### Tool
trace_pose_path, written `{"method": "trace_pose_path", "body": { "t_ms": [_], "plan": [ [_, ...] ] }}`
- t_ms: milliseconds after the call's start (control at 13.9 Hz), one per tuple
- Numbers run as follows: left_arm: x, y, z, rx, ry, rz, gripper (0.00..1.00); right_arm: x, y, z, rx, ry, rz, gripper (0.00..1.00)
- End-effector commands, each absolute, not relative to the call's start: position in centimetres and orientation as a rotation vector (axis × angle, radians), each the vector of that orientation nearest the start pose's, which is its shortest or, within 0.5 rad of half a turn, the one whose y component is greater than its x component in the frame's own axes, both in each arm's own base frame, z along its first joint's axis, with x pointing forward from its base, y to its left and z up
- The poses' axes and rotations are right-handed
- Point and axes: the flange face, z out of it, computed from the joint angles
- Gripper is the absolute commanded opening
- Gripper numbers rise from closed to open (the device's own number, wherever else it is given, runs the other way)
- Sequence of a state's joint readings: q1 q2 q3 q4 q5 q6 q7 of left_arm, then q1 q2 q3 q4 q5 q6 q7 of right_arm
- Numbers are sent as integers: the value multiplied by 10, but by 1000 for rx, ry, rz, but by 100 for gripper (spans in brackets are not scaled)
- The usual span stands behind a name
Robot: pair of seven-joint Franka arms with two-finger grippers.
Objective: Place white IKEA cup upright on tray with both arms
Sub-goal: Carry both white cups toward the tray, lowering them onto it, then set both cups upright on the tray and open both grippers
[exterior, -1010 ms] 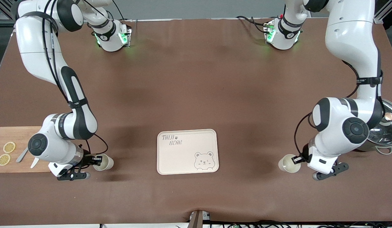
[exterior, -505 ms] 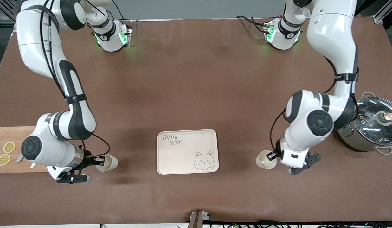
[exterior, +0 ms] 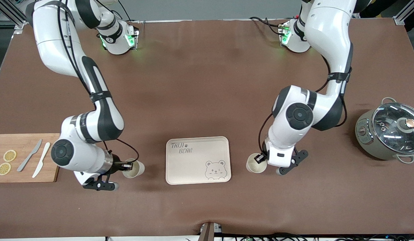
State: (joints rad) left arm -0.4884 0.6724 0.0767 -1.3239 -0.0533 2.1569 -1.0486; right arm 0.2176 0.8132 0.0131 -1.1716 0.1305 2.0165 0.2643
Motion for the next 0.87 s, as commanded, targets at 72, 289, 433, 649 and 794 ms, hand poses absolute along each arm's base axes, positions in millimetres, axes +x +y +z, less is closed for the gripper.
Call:
{"method": "trace_pose_path", "body": {
  "t_ms": [72, 289, 433, 649, 794],
  "plan": [
    [673, -364, 341, -3085, -1109, -222, 0, 731, 236, 323, -2998, 236, -20, 0],
    [662, -391, 322, -3097, -1099, -238, 0, 723, 274, 323, -2982, 266, -73, 0],
    [656, -406, 304, -3107, -1067, -247, 0, 718, 289, 314, -2976, 277, -83, 0],
    [647, -422, 287, -3115, -1020, -263, 0, 715, 305, 297, -2969, 289, -103, 0],
    [641, -431, 278, -3118, -990, -261, 0, 714, 312, 283, -2965, 284, -116, 0]
  ]
}}
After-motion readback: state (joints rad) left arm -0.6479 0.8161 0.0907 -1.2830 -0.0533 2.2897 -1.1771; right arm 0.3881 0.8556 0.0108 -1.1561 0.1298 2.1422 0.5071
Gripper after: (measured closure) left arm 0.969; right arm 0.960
